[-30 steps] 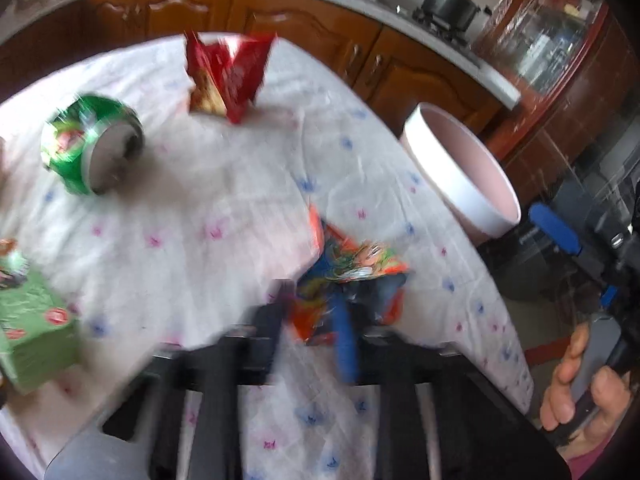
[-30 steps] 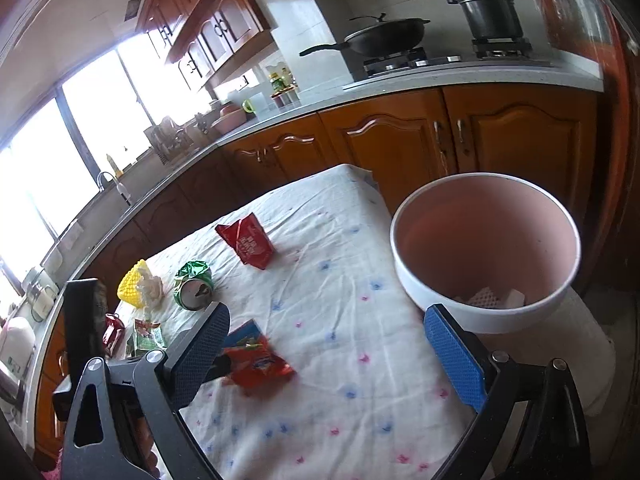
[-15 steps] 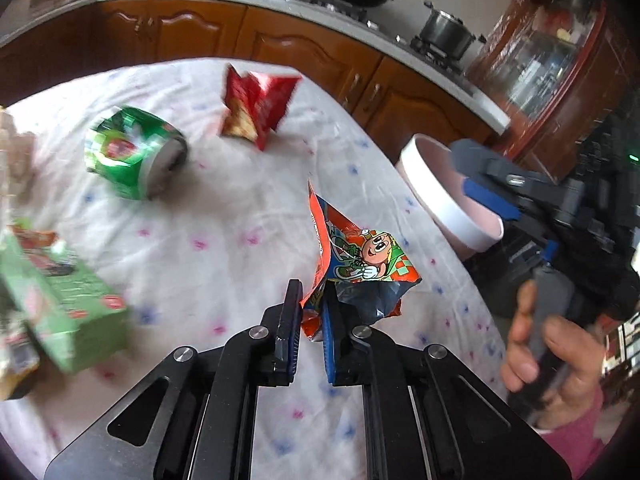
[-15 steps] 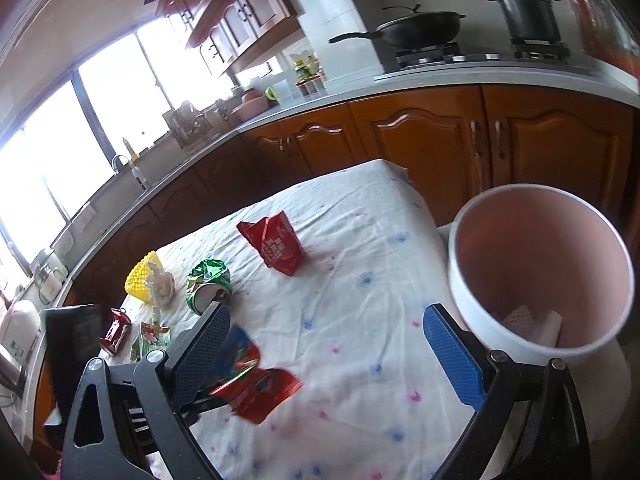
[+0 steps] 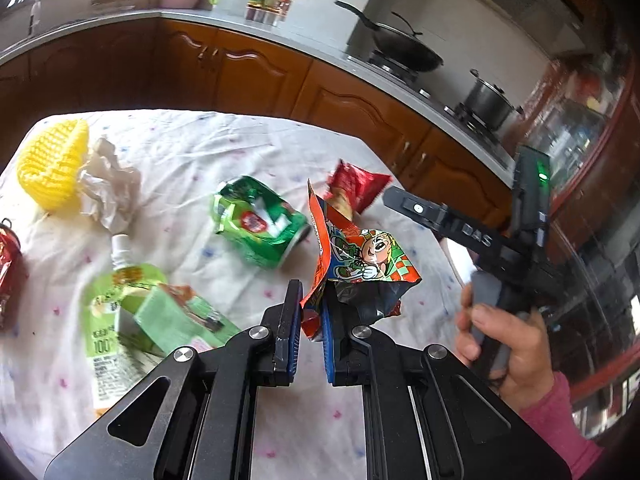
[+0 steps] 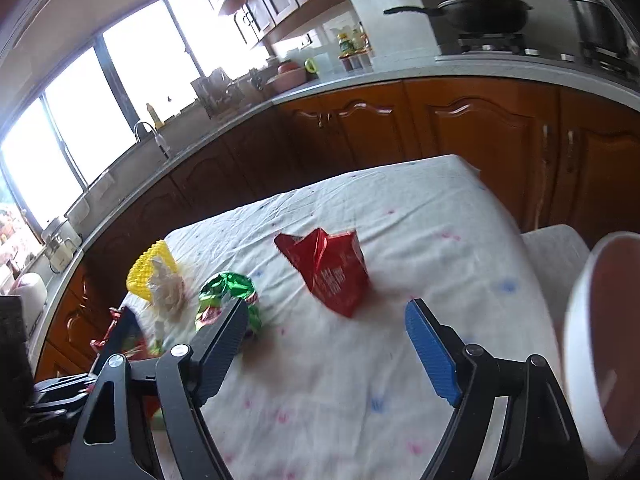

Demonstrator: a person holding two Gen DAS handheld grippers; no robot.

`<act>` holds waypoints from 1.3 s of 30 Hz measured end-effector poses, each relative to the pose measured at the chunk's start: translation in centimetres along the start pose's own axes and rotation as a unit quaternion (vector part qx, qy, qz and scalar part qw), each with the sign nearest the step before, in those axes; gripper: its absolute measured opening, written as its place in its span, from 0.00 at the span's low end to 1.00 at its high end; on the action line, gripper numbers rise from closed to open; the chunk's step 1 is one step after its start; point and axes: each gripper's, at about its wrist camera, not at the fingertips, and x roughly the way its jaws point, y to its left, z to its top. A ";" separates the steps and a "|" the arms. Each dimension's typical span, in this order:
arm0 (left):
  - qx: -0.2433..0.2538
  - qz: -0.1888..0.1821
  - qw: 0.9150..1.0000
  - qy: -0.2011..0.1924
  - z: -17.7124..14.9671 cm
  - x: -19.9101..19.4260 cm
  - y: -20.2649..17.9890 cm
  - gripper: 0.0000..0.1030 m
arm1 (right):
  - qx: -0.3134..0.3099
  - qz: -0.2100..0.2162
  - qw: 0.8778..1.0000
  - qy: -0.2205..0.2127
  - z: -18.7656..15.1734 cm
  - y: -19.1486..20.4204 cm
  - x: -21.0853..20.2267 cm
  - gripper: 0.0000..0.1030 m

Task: Collect trash

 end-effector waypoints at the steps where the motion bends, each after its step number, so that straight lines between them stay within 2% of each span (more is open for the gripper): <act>1: -0.003 0.001 1.000 0.001 0.0 0.1 0.2 0.08 | -0.001 0.003 1.000 0.004 0.4 -0.1 0.7 0.80; 6: -0.013 0.005 1.000 0.005 0.0 0.3 1.0 0.08 | 0.013 0.005 1.000 0.001 1.7 -1.1 3.3 0.79; 7: -0.014 0.004 1.000 0.005 0.0 0.3 1.1 0.08 | 0.015 0.005 1.000 0.007 1.8 -1.4 3.8 0.73; 9: -0.013 0.004 1.000 0.004 0.0 0.2 1.0 0.08 | 0.022 0.001 1.000 0.020 1.8 -1.9 4.7 0.52; 10: -0.013 0.004 1.000 0.004 0.0 0.1 1.0 0.08 | 0.025 0.001 0.999 0.025 1.8 -2.1 4.8 0.30; 14: -0.011 0.000 1.000 0.003 0.0 0.2 0.7 0.08 | 0.020 0.001 1.000 0.008 1.2 -2.0 3.3 0.26; 16: -0.010 -0.002 1.000 0.003 0.0 0.2 0.5 0.08 | 0.022 0.011 1.000 0.000 0.5 -2.0 1.6 0.26; 25: 0.015 -0.032 0.999 0.012 -0.6 0.8 -2.8 0.08 | 0.040 0.002 0.999 -0.031 -3.1 -3.1 -6.3 0.26; 30: 0.033 -0.045 0.998 0.018 -0.8 1.3 -5.2 0.08 | 0.056 -0.015 0.997 -0.056 -4.6 -4.3 -10.6 0.26; 39: 0.072 -0.063 0.995 0.030 -1.1 2.5 -9.7 0.08 | 0.080 -0.051 0.992 -0.083 -6.4 -7.3 -15.8 0.26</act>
